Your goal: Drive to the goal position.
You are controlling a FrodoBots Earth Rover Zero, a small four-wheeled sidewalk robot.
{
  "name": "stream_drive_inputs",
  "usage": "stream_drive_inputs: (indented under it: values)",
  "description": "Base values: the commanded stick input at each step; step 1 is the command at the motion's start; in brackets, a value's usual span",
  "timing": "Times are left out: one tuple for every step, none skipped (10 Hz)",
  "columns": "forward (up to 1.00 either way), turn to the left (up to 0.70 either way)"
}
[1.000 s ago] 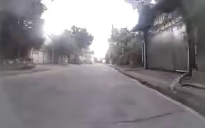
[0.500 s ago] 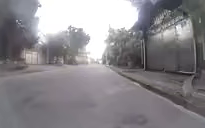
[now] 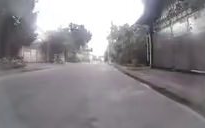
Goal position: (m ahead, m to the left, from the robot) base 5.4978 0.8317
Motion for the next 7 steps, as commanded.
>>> stream_drive_inputs:
  values:
    - [1.00,0.00]
    - [1.00,0.00]
    - [1.00,0.00]
    - [1.00,0.00]
    - [1.00,0.00]
    - [1.00,0.00]
    - [1.00,0.00]
